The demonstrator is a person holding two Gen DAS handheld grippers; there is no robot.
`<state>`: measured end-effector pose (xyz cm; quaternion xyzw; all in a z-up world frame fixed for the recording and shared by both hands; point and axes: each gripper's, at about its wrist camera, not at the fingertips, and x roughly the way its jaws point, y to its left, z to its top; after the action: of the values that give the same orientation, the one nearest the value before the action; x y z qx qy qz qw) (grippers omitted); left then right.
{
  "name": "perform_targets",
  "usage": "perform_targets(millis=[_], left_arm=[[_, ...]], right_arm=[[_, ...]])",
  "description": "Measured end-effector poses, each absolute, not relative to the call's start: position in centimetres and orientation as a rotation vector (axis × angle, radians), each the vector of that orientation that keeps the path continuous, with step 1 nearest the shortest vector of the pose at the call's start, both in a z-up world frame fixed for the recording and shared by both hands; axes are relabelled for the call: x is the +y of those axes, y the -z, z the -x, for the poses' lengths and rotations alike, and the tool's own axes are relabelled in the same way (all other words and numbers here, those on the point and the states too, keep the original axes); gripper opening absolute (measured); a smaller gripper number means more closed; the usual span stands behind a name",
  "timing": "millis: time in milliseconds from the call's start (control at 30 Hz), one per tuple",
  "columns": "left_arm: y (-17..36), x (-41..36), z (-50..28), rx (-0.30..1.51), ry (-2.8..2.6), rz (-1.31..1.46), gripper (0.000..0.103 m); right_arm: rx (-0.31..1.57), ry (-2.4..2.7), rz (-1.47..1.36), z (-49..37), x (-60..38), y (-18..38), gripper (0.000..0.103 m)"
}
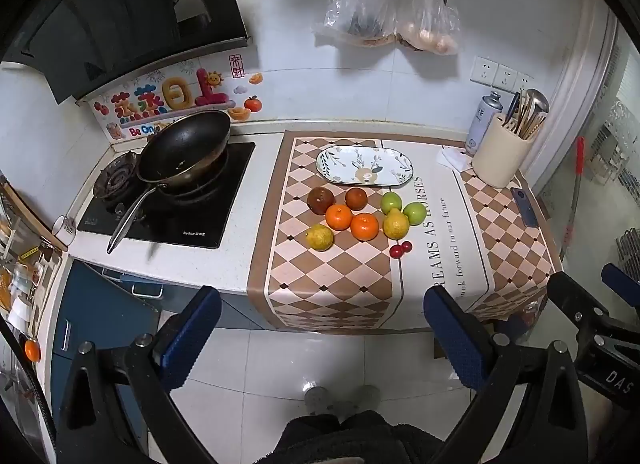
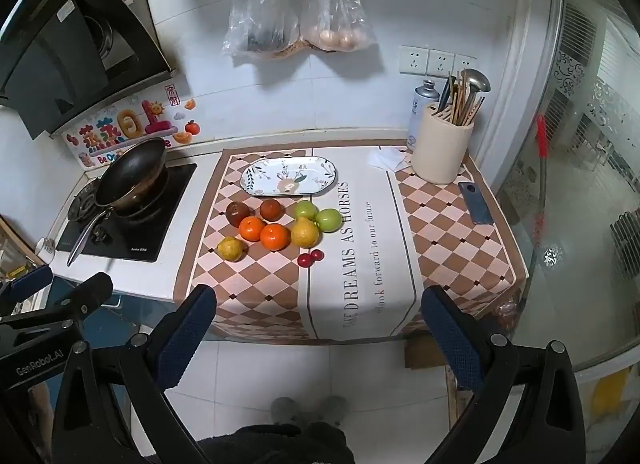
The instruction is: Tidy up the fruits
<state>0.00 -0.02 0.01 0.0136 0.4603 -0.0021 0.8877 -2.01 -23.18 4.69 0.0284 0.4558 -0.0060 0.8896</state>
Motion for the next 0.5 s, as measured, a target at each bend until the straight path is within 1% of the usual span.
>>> perform_targets(millis=[500], left_arm=[[0.31,-0.85,-0.12,0.950,0.005,-0.028,0.103]], right_arm=[[0.945,0.010,-0.067,2.05,-23.14,-4.81,0.103]])
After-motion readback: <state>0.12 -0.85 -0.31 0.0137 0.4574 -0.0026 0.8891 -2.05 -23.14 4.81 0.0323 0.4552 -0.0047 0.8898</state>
